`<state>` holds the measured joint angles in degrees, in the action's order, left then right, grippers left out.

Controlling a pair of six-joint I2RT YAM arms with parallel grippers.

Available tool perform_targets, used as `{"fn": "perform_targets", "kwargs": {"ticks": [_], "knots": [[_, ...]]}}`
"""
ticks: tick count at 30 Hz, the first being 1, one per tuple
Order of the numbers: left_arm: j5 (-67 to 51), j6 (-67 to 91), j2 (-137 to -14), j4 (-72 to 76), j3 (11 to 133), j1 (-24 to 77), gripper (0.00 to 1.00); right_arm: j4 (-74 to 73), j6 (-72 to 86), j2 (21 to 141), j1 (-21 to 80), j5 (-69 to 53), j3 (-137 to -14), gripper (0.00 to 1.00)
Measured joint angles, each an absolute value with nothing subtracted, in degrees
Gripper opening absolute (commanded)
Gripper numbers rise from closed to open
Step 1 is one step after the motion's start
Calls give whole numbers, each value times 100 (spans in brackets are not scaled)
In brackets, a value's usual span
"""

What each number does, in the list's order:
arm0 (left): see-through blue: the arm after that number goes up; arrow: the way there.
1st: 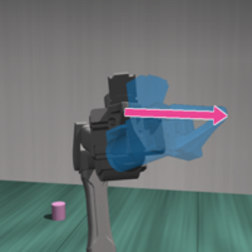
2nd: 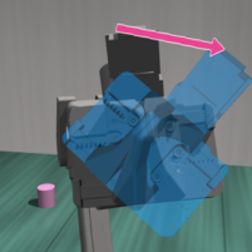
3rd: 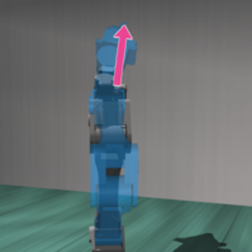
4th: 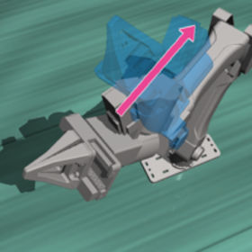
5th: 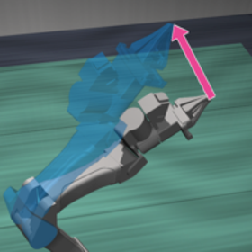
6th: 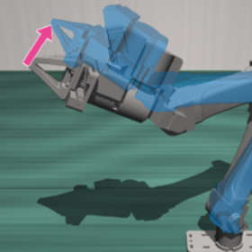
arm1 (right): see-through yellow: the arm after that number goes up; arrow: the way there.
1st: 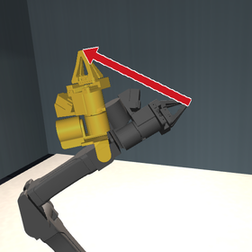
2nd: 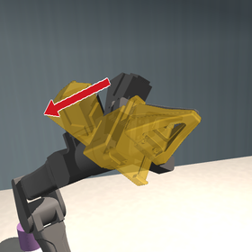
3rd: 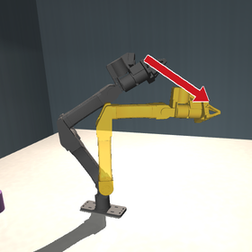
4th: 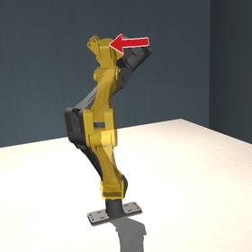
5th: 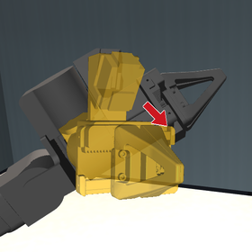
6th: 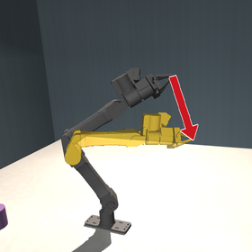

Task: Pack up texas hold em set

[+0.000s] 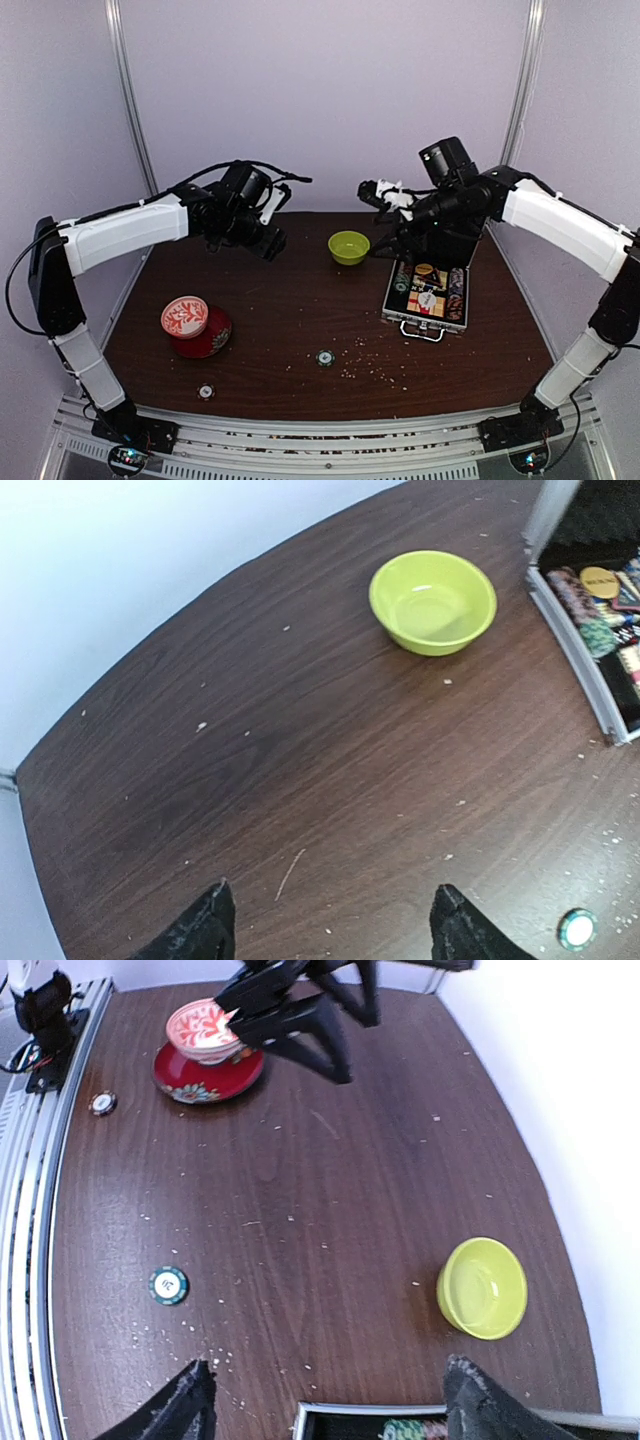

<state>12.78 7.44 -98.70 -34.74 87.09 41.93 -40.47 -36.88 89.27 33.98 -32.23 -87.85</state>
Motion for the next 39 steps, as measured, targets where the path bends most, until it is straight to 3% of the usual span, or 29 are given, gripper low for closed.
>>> {"fn": "perform_targets", "kwargs": {"ticks": [7, 10, 18, 39], "knots": [[1343, 867, -9550, -2954, 7832, 3872, 66, -4375, -4099, 10151, 4639, -2456, -8908, 54], [1396, 869, -9439, -2856, 7832, 3874, 67, -4709, -4189, 10827, 5013, -2228, -9233, 50], [1549, 867, -9030, -2657, 7832, 3879, 67, -5164, -4228, 11839, 5669, -1793, -9612, 50], [1413, 864, -9030, -2665, 7830, 3879, 66, -5275, -4178, 12505, 5953, -1319, -9736, 57]]}}
